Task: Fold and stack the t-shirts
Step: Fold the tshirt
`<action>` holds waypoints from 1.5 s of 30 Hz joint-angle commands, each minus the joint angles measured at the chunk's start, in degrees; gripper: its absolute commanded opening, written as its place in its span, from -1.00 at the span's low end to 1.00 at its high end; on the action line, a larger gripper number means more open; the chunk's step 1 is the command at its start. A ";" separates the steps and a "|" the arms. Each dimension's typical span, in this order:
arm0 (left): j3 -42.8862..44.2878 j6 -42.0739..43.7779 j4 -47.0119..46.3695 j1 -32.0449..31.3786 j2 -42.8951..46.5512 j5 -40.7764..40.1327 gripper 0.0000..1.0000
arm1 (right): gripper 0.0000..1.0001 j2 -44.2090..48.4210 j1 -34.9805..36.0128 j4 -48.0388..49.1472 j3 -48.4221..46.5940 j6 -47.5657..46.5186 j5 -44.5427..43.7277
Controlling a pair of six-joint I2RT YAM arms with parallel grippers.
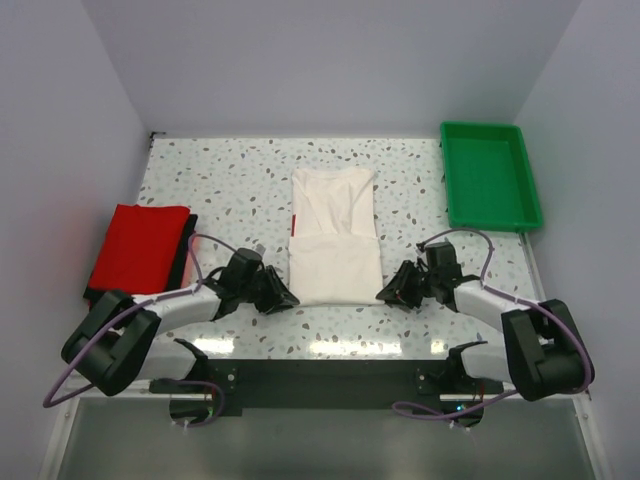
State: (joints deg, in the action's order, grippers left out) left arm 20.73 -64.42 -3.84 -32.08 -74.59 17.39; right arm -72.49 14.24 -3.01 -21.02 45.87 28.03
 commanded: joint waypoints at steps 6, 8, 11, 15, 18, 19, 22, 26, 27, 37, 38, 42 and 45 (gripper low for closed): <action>0.89 0.61 3.39 -1.76 -0.48 -5.43 -0.83 | -0.77 -1.34 0.26 1.25 1.15 0.01 0.53; 1.24 1.23 6.64 -2.11 1.37 -6.39 -0.98 | -0.93 0.59 0.18 -0.06 1.15 -0.69 0.53; 1.59 1.84 10.24 -2.64 4.53 -7.89 -1.00 | -1.00 5.24 0.26 -3.40 1.41 -1.74 0.10; -0.33 0.97 14.02 -4.22 11.45 -8.95 -1.00 | -1.00 12.01 0.26 -8.49 2.82 -2.36 0.53; -2.18 0.09 15.52 -6.24 16.73 -10.00 -1.00 | -1.00 18.94 0.26 -13.05 4.40 -2.97 0.97; -2.53 -0.35 16.74 -6.85 18.06 -10.35 -1.00 | -1.00 20.70 0.26 -14.47 5.01 -3.06 1.06; -3.50 -1.22 18.95 -9.31 22.37 -11.93 -1.00 | -1.00 28.87 0.26 -20.62 5.98 -3.33 0.97; -3.24 -3.86 22.11 -15.10 27.73 -15.00 -1.00 | -1.00 39.95 0.26 -31.50 5.90 -3.50 0.80; -3.15 -5.00 23.34 -16.08 29.66 -15.62 -1.00 | -1.00 43.80 0.26 -33.28 5.55 -3.76 0.80; 2.46 -5.72 27.83 -21.71 33.19 -22.38 -1.00 | -1.00 51.67 0.26 -44.98 -2.34 -4.56 -1.92; 4.91 -5.45 28.18 -21.63 32.84 -23.01 -1.00 | -1.00 50.96 0.35 -44.29 -3.32 -4.73 -2.36; 12.21 -1.51 28.18 -20.84 26.63 -25.73 -1.00 | -1.00 44.29 0.26 -42.18 -10.51 -5.79 -4.39; 18.01 1.83 28.01 -18.47 20.39 -26.18 -1.00 | -1.00 38.40 0.35 -38.93 -14.82 -5.88 -5.53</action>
State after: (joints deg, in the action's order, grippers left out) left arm 33.04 -67.42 23.70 -52.45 -49.76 -4.60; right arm -30.06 14.68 -44.95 -30.50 41.25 25.43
